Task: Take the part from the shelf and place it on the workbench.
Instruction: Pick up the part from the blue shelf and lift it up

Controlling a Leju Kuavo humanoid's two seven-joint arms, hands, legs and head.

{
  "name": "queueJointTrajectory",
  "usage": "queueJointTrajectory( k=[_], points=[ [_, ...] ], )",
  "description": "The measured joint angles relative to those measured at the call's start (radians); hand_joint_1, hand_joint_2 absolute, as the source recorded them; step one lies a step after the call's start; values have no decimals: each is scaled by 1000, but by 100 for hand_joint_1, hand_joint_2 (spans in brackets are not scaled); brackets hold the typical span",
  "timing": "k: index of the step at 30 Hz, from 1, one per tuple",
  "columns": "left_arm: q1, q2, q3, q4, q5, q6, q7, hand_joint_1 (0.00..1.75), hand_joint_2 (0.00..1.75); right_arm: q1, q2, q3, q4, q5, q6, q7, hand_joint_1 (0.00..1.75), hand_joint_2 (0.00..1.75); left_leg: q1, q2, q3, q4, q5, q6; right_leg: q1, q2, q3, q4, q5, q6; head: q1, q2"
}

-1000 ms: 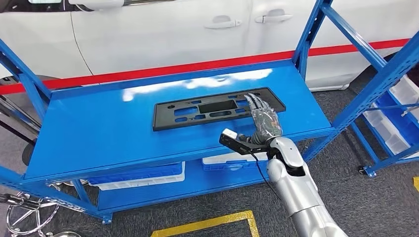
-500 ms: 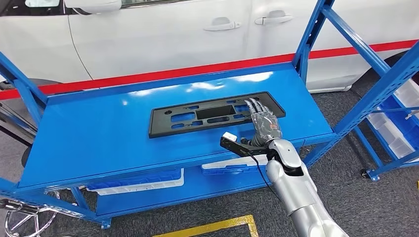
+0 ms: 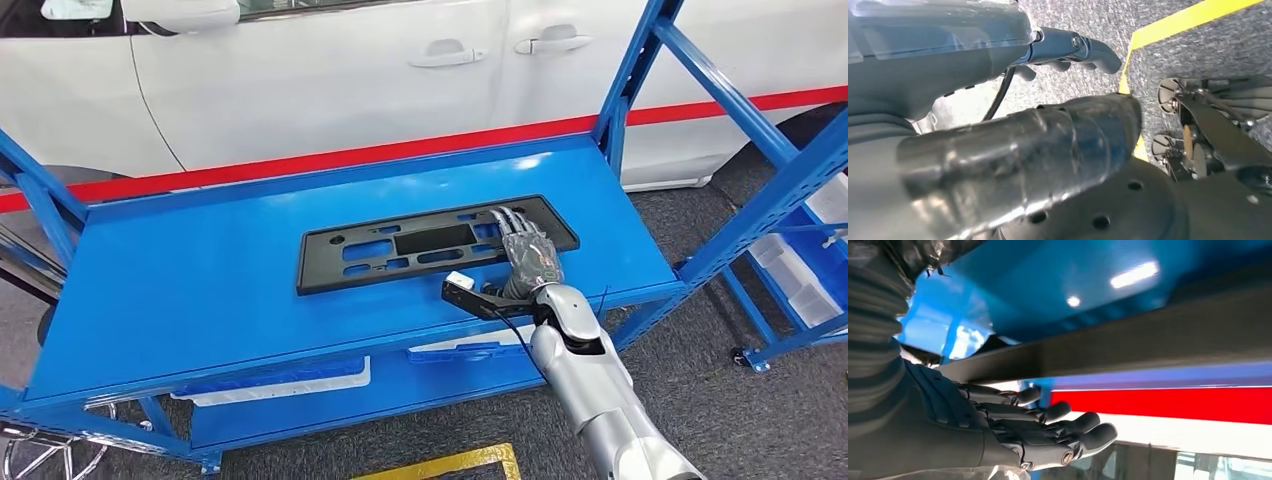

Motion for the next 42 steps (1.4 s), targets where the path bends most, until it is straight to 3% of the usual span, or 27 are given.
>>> queueJointTrajectory(
  k=[2, 3, 6, 7, 8, 10, 11, 12, 14, 16, 18, 21, 22, 23, 25, 27, 30, 32, 38, 42],
  points=[
    [0, -2, 4, 0, -6, 0, 0, 0, 0, -4, 4, 0, 4, 7, -5, 1, 0, 175, 6, 1, 14, -16, 1, 8, 1, -1, -7, 22, -17, 9, 1, 0],
    [1, -2, 5, 0, -8, -1, 0, 0, 0, -5, 4, 0, 5, 10, -7, 1, 0, 175, 10, 2, 21, -22, 1, 13, 1, -1, -25, 62, -36, 13, 2, 0],
    [1, -3, 7, 0, -13, -1, 0, 0, 0, -3, 4, 1, 14, 17, -10, 3, 0, 175, 9, 2, 33, -24, -8, 22, -5, -2, -129, 242, -93, 21, 2, 0],
    [0, -3, 8, 0, -16, -1, 0, 0, 0, -2, 4, 2, 17, 20, -11, 4, 0, 175, 9, 1, 37, -23, -12, 23, -8, -2, -152, 269, -88, 23, 2, 0],
    [-1, -4, 9, 0, -18, -2, -1, 0, 0, -1, 5, 3, 20, 23, -12, 5, 0, 175, 9, 0, 43, -21, -17, 22, -10, -2, -157, 259, -62, 25, 2, 0],
    [0, -5, 12, 0, -20, -3, -1, 0, 0, -2, 5, 6, 22, 29, -16, 8, 10, 175, 10, -1, 57, -15, -33, 15, -14, -4, -119, 148, 18, 24, 2, 0],
    [0, -6, 13, 0, -20, -3, -1, 0, 0, -3, 5, 8, 23, 33, -18, 11, 53, 175, 8, -1, 60, -10, -41, 10, -12, -5, -94, 91, 47, 22, 3, 0],
    [0, -7, 14, 0, -21, -4, -1, 0, 0, -4, 6, 10, 24, 37, -21, 14, 96, 175, 7, -1, 61, -6, -47, 4, -11, -6, -76, 50, 57, 18, 2, 0],
    [-1, -7, 15, 0, -22, -4, -1, 0, 0, -5, 9, 14, 27, 45, -25, 21, 173, 175, 4, -1, 58, -3, -52, -7, -6, -5, -64, 26, 47, 10, 2, 0],
    [-3, -7, 16, 0, -24, -4, -2, 0, 0, -6, 13, 15, 28, 52, -27, 26, 175, 175, 7, 0, 60, -3, -58, -17, -7, -3, -59, 16, 43, 1, 2, 0],
    [-3, -7, 19, 0, -26, -3, -2, 0, 0, -6, 16, 16, 29, 55, -27, 27, 175, 175, 10, 1, 40, 48, -88, -27, -11, -4, -47, 6, 42, -10, 1, 0],
    [-2, -8, 24, 0, -25, -3, -2, 0, 0, -6, 19, 17, 33, 57, -26, 27, 175, 175, 12, 1, -65, 236, -160, -36, -11, -7, -37, 3, 37, -19, 0, 0],
    [-2, -8, 26, 0, -23, -3, -2, 0, 0, -6, 20, 18, 34, 58, -26, 27, 175, 175, 12, 1, -91, 275, -163, -37, -10, -6, -35, 3, 35, -20, 0, 0],
    [-2, -8, 28, 0, -21, -4, -2, 0, 0, -6, 20, 18, 36, 58, -25, 26, 175, 175, 12, 1, -100, 277, -145, -37, -9, -6, -30, 3, 32, -20, 0, 0],
    [-1, -8, 32, 0, -19, -4, -2, 0, 0, -7, 20, 19, 37, 59, -25, 26, 175, 175, 12, 1, -62, 171, -62, -32, -9, -3, -16, 3, 23, -17, 0, 0],
    [0, -8, 35, 0, -18, -4, -3, 0, 0, -8, 20, 20, 37, 59, -24, 26, 175, 175, 9, 0, -9, 48, -9, -24, -6, -1, -8, 5, 16, -11, 1, 0],
    [-1, -10, 39, 0, -19, -7, -7, 0, 0, -10, 19, 20, 38, 60, -24, 26, 175, 175, 9, -1, 11, -3, -5, -22, 2, 2, -12, 9, 12, -12, 2, 0],
    [-1, -11, 45, 0, -20, -9, -13, 0, 0, -9, 18, 20, 38, 60, -24, 24, 175, 175, 8, 0, 11, -3, -5, -23, 2, 3, -11, 6, 13, -16, 2, 0],
    [-1, -11, 61, -1, -22, -10, -19, 0, 0, -8, 12, 20, 36, 60, -25, 22, 175, 175, 2, -1, 11, -2, -8, -15, -2, 2, -7, -3, 16, -9, 2, 0],
    [-2, -11, 65, -1, -19, -9, -21, 0, 175, -6, 11, 20, 34, 59, -29, 19, 175, 175, 1, -1, 11, -1, -8, -11, -5, 2, -7, -4, 16, 3, 2, 0]
  ],
)
